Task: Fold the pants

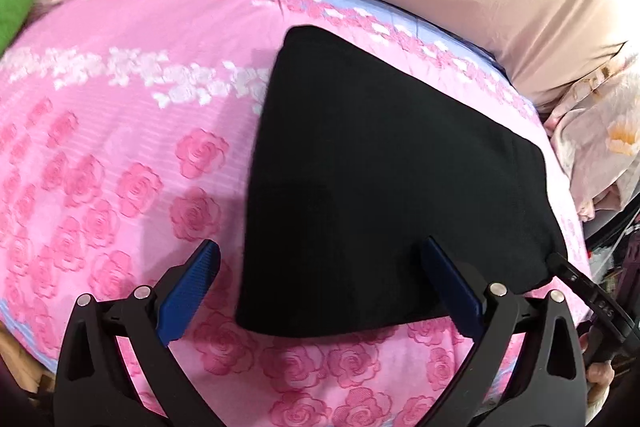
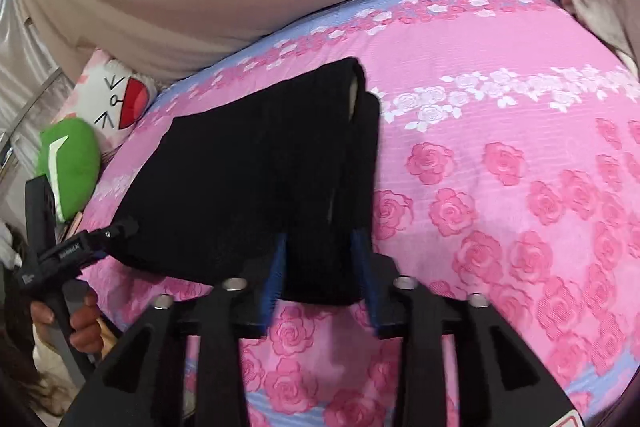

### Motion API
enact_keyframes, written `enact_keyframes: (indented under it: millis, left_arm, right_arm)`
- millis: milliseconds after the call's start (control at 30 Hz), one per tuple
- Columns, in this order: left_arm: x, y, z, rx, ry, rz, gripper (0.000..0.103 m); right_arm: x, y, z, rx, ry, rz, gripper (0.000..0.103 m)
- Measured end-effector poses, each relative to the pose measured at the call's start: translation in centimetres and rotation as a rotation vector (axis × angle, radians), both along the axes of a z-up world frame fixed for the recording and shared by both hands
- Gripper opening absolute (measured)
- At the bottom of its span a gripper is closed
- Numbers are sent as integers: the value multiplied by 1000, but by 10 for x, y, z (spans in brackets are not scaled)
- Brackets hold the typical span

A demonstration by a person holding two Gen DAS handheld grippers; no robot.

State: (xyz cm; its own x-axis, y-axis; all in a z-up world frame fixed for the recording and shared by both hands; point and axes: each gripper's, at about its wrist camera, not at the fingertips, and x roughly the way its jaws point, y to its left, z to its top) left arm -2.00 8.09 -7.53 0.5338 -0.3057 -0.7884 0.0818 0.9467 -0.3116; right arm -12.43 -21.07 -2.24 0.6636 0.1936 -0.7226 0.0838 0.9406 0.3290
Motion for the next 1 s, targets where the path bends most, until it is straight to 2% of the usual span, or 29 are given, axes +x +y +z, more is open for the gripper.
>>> enact_keyframes:
  millis: [33, 67, 133, 200, 300, 333, 367, 467, 600, 700, 733, 767, 800, 833, 867, 900, 1000]
  left_arm:
    - [1, 0, 0, -13, 1, -3, 98]
    - [2, 0, -1, -22, 4, -9, 98]
    - [8, 0, -5, -33, 27, -17, 98]
    - [13, 0, -11, -43, 49, -16, 98]
    - [15, -5, -11, -23, 30, -20, 98]
    - [16, -7, -11, -20, 25, -22, 98]
    - [17, -8, -12, -21, 18, -28, 98]
    - [21, -11, -12, -40, -5, -69, 98]
    - [34, -19, -14, -43, -40, -88, 98]
    - [40, -22, -14, -47, -30, -83, 96]
    - [41, -22, -13, -37, -26, -77, 91]
    - [40, -22, -11, -16, -21, -67, 78]
    - [40, -20, -9, -21, -10, -69, 66]
    - [38, -17, -7, -27, -6, -68, 58]
    - [37, -15, -3, -24, -7, -66, 46]
    - [35, -14, 2, -16, -6, -71, 38]
    - [26, -15, 14, 15, -7, -89, 34]
  right_arm:
    - [-4, 0, 5, -18, -15, -18, 67]
    - [-6, -1, 10, -30, -32, -29, 71]
    - [-5, -4, 11, -2, -21, -25, 71]
    - [2, -9, 1, 88, 13, -16, 72]
    - [15, -9, -19, 162, 91, -22, 73]
    - [19, -8, -28, 205, 115, -12, 76]
    - [19, -7, -30, 223, 95, -9, 83]
    - [23, 4, -29, 197, 84, 14, 85]
    - [33, 5, -31, 247, 78, 13, 87]
    - [41, 7, -32, 263, 73, 14, 87]
    - [43, 7, -32, 257, 64, 13, 77]
    - [45, 9, -32, 242, 67, 15, 58]
    - [47, 10, -33, 243, 68, 24, 54]
    - [46, 9, -32, 272, 59, 24, 44]
    - [45, 10, -28, 270, 54, 19, 39]
    - [43, 12, -23, 249, 47, 21, 38]
    - [36, 21, -6, 220, 13, 42, 34]
